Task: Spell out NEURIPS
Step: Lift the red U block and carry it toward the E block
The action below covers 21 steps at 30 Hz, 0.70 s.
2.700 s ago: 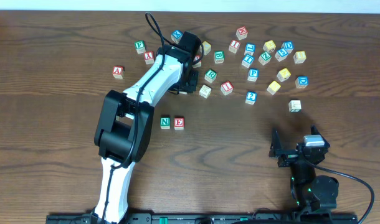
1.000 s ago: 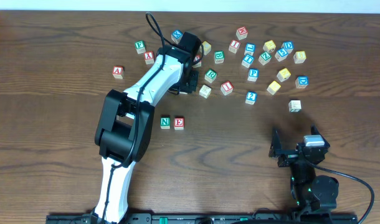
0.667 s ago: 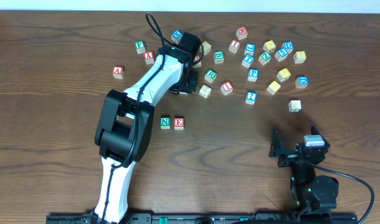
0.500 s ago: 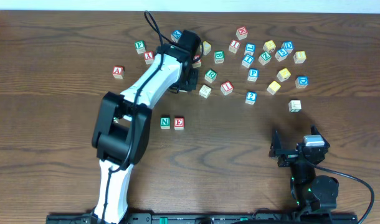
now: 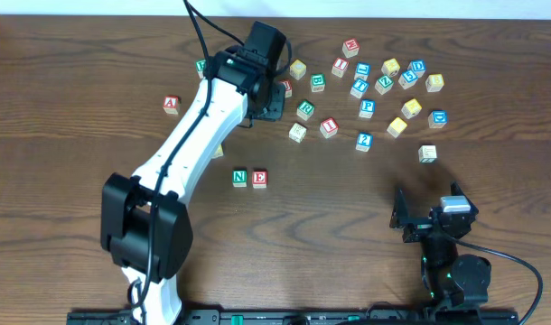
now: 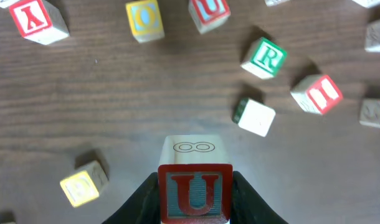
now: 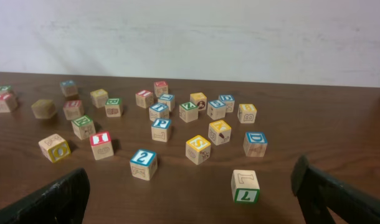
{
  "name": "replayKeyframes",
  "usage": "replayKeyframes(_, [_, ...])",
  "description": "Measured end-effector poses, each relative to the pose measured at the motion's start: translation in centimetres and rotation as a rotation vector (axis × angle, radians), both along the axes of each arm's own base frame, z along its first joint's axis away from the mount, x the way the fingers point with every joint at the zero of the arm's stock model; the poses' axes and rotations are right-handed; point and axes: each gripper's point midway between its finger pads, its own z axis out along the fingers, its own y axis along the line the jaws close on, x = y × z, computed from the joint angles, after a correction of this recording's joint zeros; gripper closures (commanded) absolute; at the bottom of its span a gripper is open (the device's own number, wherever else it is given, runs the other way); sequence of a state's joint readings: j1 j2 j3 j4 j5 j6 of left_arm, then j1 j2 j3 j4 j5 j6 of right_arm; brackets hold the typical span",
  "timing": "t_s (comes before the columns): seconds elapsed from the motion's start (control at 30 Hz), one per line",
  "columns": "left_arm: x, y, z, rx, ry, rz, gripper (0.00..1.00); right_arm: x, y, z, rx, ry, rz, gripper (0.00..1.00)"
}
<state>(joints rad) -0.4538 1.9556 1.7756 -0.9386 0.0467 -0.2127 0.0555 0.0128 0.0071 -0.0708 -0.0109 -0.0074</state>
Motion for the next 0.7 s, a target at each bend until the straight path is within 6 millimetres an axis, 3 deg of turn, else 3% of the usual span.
replayKeyframes(0.37, [-4.7, -5.7, 0.0, 0.001, 0.046, -0.099, 0.81, 0.0, 0.0, 0.0, 0.000, 0.000, 0.000, 0.01])
replayKeyframes(0.47, [-5.7, -7.0, 0.0, -0.005, 0.050, -0.111, 0.89, 0.0, 0.0, 0.0, 0.000, 0.000, 0.000, 0.01])
replayKeyframes(0.7, [-7.4, -7.1, -1.9, 0.043, 0.081, -0.066, 0.90, 0.0, 0.0, 0.0, 0.000, 0.000, 0.000, 0.01])
